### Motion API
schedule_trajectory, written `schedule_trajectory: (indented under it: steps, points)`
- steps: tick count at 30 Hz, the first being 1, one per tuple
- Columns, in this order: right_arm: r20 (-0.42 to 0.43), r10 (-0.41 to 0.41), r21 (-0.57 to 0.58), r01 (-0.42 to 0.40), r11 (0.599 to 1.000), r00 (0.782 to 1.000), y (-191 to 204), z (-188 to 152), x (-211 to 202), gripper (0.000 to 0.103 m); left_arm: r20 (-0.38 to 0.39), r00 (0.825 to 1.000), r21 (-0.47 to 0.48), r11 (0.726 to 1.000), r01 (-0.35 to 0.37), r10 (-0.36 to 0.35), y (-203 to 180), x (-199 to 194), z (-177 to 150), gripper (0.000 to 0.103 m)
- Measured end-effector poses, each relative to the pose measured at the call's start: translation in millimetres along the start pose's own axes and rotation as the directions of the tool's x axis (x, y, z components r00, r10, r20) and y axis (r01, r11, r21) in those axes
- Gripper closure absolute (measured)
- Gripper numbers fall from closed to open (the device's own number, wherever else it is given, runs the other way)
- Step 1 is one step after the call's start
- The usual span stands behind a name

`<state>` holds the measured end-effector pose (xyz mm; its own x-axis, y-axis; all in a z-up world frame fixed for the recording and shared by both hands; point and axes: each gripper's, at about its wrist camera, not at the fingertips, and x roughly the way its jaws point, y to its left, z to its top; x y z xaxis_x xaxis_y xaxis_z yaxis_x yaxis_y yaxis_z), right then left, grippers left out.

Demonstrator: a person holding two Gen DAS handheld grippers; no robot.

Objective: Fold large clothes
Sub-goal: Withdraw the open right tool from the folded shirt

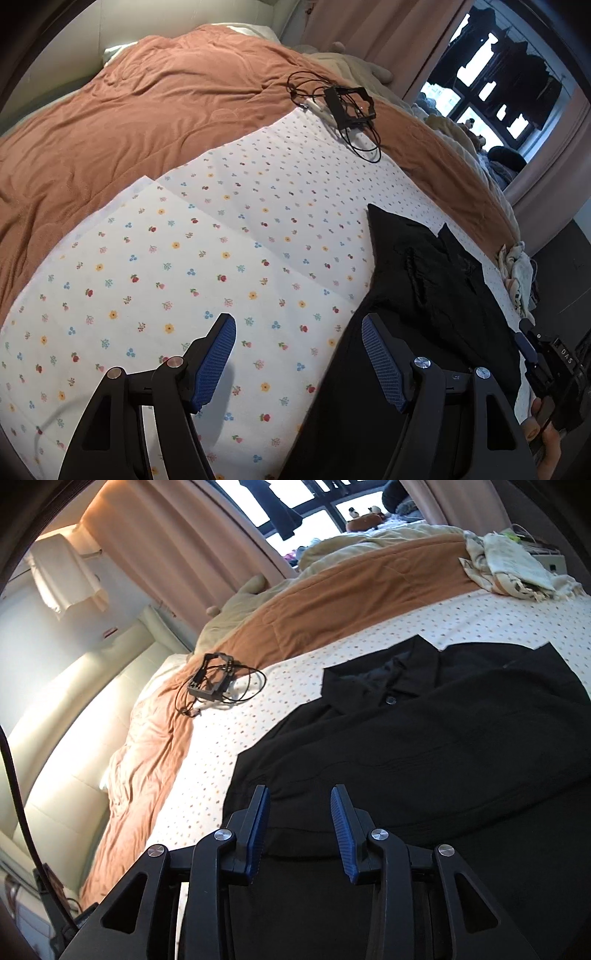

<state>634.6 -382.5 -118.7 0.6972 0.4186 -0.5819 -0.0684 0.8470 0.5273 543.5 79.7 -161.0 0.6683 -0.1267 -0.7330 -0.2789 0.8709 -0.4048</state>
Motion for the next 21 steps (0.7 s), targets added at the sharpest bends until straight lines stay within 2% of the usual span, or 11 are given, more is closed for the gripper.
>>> schedule_trajectory:
  steps: [1, 2, 4, 9, 11, 13, 21]
  points:
    - [-0.007, -0.003, 0.019, 0.003, 1.0, 1.0, -5, -1, -5, 0.064, 0.001, 1.0, 0.007, 1.0, 0.004, -0.004, -4, -2, -2, 0.031]
    - [-0.01, -0.008, 0.038, 0.009, 0.999, 1.0, -9, -1, -9, 0.054, 0.002, 1.0, 0.011, 1.0, 0.007, -0.007, -6, -4, -2, 0.031]
    - [-0.002, -0.028, 0.06, 0.028, 0.998, 1.0, -17, -3, -20, 0.042, 0.007, 1.0, 0.016, 1.0, 0.014, -0.014, -11, -9, -4, 0.031]
    - [0.001, -0.07, 0.065, 0.07, 0.995, 0.998, -31, -13, -47, 0.028, 0.025, 1.0, 0.065, 0.998, 0.009, -0.011, -24, -23, -17, 0.031]
    - [0.001, -0.093, 0.089, 0.093, 0.992, 0.996, -42, -20, -60, 0.012, 0.021, 0.999, 0.099, 0.995, 0.022, -0.024, -30, -28, -28, 0.031]
    - [-0.001, -0.107, 0.141, 0.106, 0.984, 0.994, -58, -29, -75, 0.007, 0.024, 0.999, 0.126, 0.992, 0.028, -0.031, -34, -34, -40, 0.031]
    - [0.029, -0.163, 0.259, 0.15, 0.954, 0.986, -117, -52, -134, 0.0, -0.009, 0.999, 0.142, 0.988, 0.054, -0.053, -37, -56, -69, 0.031]
